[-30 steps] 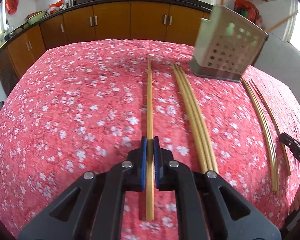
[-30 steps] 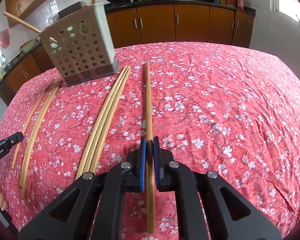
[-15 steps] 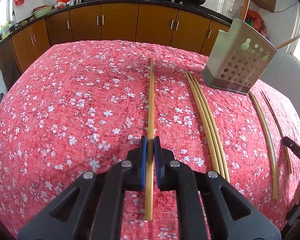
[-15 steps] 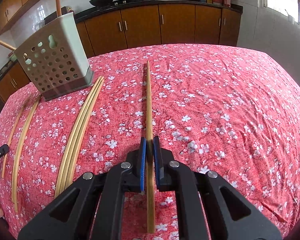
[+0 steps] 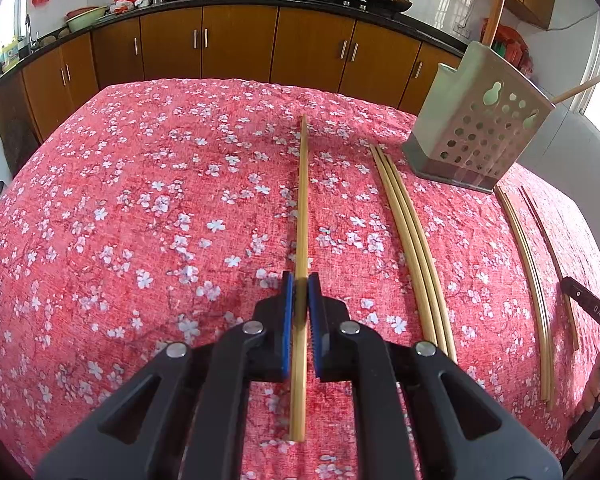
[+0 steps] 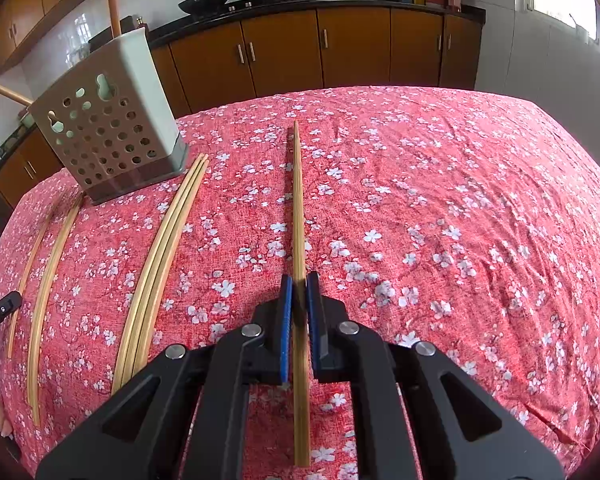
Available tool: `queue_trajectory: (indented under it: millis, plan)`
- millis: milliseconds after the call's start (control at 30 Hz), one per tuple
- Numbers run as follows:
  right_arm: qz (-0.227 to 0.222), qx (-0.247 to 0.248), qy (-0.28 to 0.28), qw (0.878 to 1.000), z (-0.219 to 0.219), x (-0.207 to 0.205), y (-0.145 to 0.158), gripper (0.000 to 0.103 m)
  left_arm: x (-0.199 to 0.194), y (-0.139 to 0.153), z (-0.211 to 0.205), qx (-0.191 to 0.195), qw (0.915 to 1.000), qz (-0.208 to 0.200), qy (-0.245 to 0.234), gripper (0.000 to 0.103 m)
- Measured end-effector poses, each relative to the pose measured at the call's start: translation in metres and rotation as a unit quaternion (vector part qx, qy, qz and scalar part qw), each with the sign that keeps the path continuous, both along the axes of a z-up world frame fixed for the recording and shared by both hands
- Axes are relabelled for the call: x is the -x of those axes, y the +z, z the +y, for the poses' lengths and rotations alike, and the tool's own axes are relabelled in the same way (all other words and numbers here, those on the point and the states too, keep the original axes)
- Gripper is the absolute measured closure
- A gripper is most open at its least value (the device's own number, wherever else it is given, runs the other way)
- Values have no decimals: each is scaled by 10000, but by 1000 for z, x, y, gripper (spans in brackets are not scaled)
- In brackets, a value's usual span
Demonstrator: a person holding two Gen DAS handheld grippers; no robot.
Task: Organize utensils
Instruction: 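Grasp one chopstick with the left tool while the right tool grasps another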
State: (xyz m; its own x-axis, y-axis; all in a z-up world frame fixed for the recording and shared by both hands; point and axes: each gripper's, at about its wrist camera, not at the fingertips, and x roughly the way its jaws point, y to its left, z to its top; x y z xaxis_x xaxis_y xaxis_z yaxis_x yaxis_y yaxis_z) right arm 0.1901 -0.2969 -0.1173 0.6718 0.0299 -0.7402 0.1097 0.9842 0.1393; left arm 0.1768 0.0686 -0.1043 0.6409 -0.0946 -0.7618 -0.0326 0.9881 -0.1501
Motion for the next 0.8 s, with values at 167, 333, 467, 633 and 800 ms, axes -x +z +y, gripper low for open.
queue_trajectory:
  millis: [167,333,467,633,800]
  plan:
    - [-28,-20,3,10000,-1,1,0,94,0,1,0,47,10000,-2,10,93]
    - [-38,-4,-4,10000,1,3,0,94,0,1,0,54,10000,-2,13,93]
    - [-33,12,22,10000,4,11,0,94,2,2,-7,-167,9998,9,-117,91]
    - [-43,-98,31,9999,1,15,1,94,8,2,-11,-272,9995,17,-159,91]
    - [-53,-103,57,9999,0,15,2,95,12,1,-13,-403,9990,21,-210,94]
